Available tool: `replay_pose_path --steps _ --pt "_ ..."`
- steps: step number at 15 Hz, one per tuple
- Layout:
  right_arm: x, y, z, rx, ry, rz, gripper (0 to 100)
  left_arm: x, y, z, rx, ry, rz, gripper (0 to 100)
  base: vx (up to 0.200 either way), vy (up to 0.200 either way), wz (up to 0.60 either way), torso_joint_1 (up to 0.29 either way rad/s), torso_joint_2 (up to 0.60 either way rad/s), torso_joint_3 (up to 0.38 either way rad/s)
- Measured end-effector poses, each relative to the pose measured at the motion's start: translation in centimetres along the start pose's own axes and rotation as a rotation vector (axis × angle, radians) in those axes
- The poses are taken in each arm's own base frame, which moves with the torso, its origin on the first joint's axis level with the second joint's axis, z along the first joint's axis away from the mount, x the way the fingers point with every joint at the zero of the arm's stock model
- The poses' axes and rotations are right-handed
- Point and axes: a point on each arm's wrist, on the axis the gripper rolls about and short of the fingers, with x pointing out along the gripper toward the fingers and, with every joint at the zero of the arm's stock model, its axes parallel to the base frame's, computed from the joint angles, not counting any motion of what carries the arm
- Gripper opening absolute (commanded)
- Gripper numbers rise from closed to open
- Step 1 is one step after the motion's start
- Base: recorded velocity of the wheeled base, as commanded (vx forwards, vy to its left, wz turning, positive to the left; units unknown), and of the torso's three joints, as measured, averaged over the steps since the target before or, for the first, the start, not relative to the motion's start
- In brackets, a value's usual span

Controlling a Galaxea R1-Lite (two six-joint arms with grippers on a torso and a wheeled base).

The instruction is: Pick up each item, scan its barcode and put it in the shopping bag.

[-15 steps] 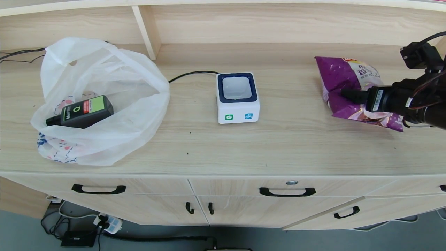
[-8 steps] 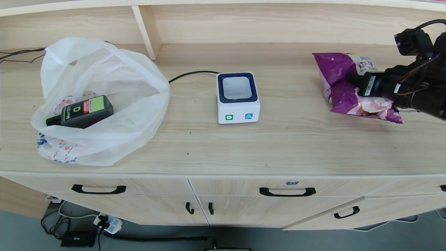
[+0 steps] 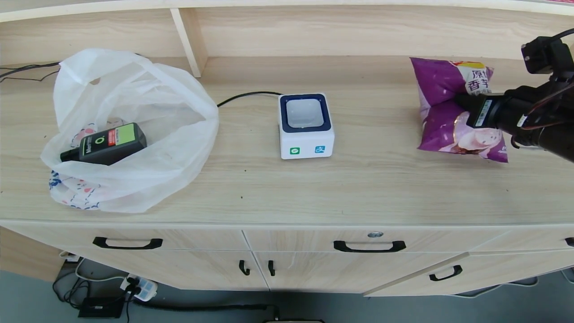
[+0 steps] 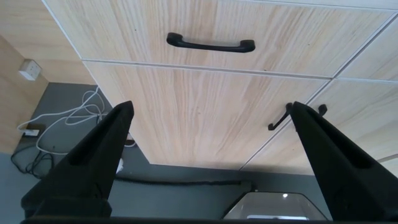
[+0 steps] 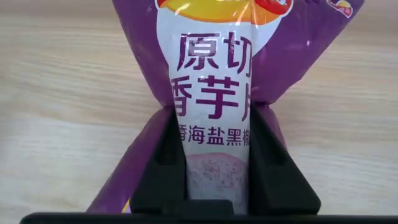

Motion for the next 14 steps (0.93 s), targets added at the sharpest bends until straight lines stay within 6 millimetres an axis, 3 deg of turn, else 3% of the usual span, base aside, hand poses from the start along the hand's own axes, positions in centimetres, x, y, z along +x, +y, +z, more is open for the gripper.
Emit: replay_pose_path --steps 3,6,10,14 --pt "-3.4 2.7 0.2 0.076 -0.026 0.11 0 0.0 0.0 0.0 0.0 0.0 -0.001 100 0.0 0.0 0.0 0.0 0.0 0.0" --pt "-6.3 4.9 2.8 0.308 -0.127 0.226 0 0.0 0.0 0.0 0.002 0.0 -0.001 100 0.0 0.0 0.0 0.0 0.0 0.0" --pt "-9.5 6.4 5.3 0.481 -0.198 0.352 0 0.0 0.0 0.0 0.002 0.0 0.0 100 0.0 0.0 0.0 0.0 0.0 0.0" --pt "-13.8 10.7 5.4 0.615 -0.145 0.642 0 0.0 0.0 0.0 0.004 0.0 -0.001 100 0.0 0.0 0.0 0.0 0.0 0.0"
